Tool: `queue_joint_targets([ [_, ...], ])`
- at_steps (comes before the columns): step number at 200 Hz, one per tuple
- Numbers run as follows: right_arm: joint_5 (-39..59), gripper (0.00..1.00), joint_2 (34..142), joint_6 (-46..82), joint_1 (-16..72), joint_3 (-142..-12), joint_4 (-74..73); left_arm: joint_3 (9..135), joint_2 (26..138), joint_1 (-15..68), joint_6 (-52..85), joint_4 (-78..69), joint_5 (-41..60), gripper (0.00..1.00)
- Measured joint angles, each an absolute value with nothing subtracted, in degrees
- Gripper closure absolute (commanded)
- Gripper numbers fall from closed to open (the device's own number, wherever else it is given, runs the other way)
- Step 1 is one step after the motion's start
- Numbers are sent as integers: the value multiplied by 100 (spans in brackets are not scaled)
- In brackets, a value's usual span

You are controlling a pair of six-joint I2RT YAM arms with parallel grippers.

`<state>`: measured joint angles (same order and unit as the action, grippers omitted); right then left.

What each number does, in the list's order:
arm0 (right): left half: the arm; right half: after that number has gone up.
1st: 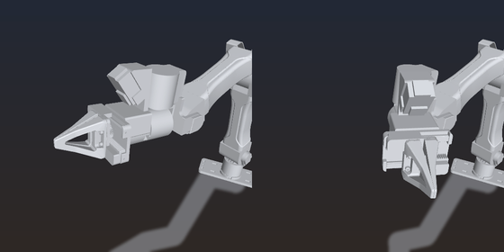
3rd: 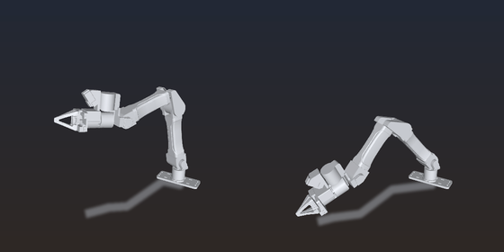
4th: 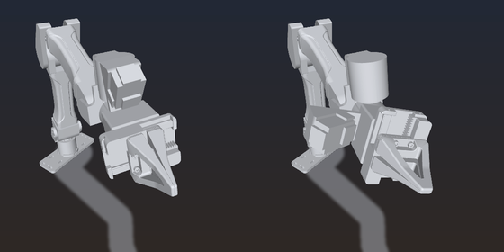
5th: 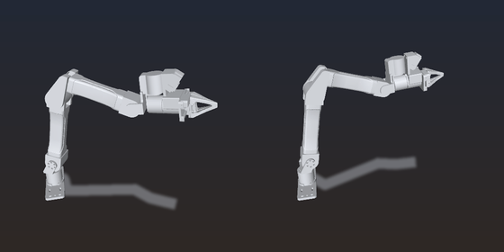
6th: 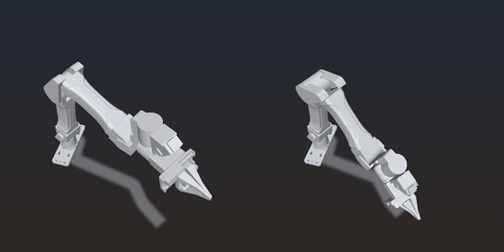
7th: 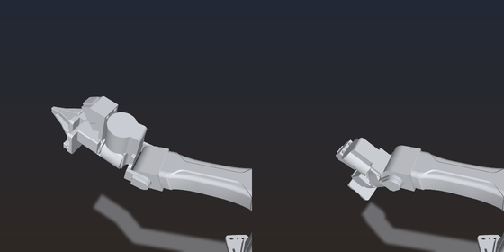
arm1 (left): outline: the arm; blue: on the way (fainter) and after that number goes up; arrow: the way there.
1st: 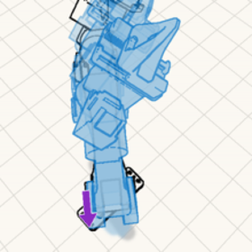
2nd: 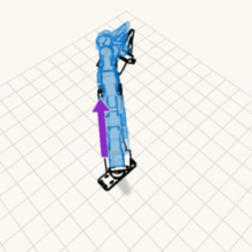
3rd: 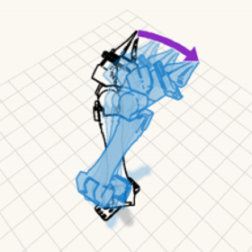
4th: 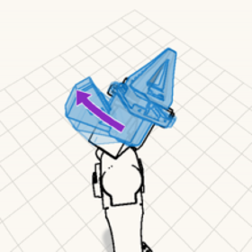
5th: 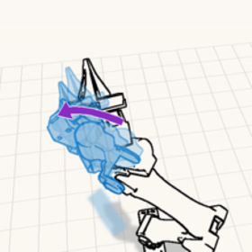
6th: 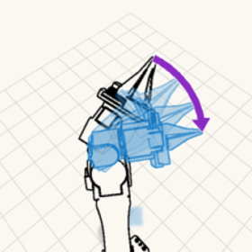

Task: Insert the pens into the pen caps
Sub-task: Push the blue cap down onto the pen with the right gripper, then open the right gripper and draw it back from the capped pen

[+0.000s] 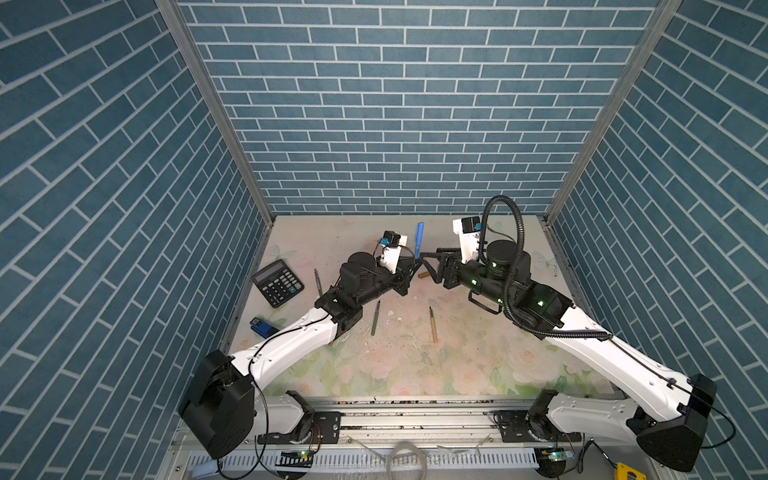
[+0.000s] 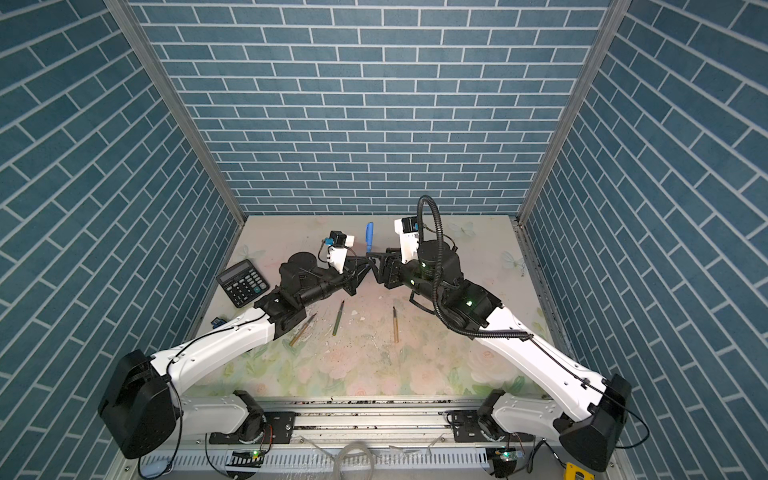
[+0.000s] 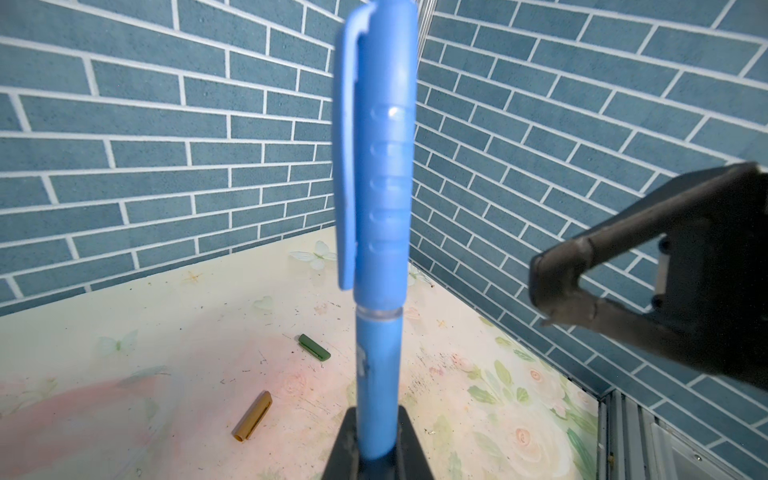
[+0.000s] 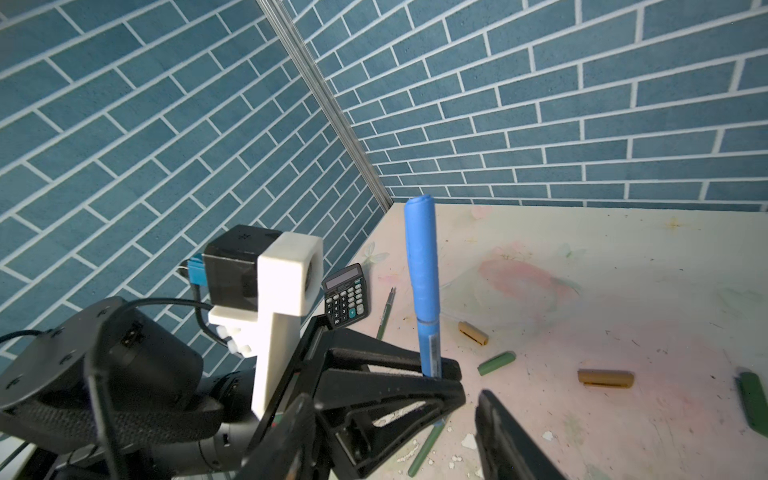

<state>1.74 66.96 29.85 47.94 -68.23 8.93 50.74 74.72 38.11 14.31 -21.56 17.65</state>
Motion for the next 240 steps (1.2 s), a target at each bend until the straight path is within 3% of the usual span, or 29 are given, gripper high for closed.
queue_joint_targets([
  [33,412,53,6853,2871,4296,-7441,1437,5006,7474,3811,1291,-2176,1841,100],
  [105,1258,54,7837,2528,4101,-8444,1885,4974,7588,3811,1212,-2097,2027,100],
  [139,1315,62,8138,2460,4084,-8613,1905,4974,7588,3811,1177,-2056,2053,100],
  [198,1302,89,8250,2390,4040,-8652,1900,4974,7585,3811,1155,-2047,2069,100],
  [240,1448,94,8252,2403,4018,-8412,1564,4976,7522,3811,1157,-1872,1977,100],
])
